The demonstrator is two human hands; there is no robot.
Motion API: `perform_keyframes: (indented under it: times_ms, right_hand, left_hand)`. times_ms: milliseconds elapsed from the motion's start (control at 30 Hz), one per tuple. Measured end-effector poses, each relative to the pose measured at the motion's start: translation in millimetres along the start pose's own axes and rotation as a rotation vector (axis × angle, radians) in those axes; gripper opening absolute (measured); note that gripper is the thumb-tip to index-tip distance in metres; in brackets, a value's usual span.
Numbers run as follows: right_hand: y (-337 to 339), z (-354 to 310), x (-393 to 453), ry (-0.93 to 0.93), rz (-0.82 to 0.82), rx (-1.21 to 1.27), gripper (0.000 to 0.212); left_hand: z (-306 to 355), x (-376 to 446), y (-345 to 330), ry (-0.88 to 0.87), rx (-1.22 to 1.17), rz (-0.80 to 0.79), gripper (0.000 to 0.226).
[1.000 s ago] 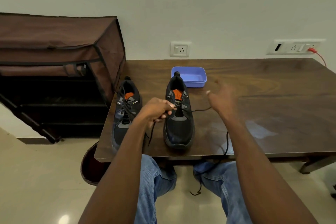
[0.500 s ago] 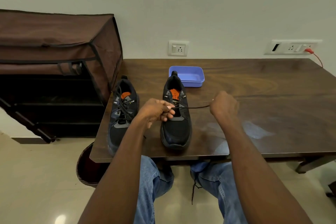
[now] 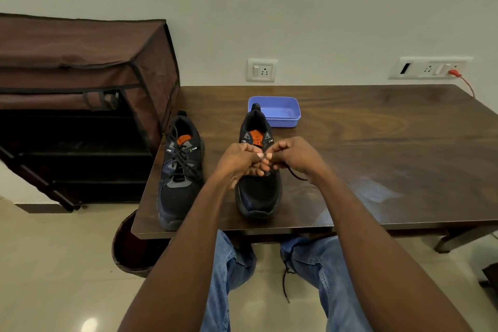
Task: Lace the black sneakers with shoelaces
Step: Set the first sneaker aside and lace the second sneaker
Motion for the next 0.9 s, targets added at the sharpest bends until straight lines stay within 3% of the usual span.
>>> perform_keyframes:
  times_ms: [200, 367, 900]
  right_hand:
    - [-2.2, 6.2, -0.7, -0.058, 0.032, 0.096, 0.009]
    - [9.2, 19.8, 6.5, -0.084, 0.206, -0.297, 0.021]
    - [5.9, 20.1, 8.8, -0.039, 0.155, -0.426, 0.022]
  left_hand:
    - [2.0, -4.2, -6.4, -0.052, 0.092, 0.002, 0.007]
    - [-4.7, -4.8, 5.6, -0.002, 0.196, 0.09, 0.011]
    - [-19.3, -1.6, 1.7, 0.145, 0.375, 0.015, 0.014]
Point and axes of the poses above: each hand's wrist, its own x-axis towards the middle knuckle, its own y-axis out of the back of the hand, z = x × y, the point moved 7 cm from there along x, towards the middle knuckle, and after that the axes turned 4 degrees about z, right-handed, at the moved point
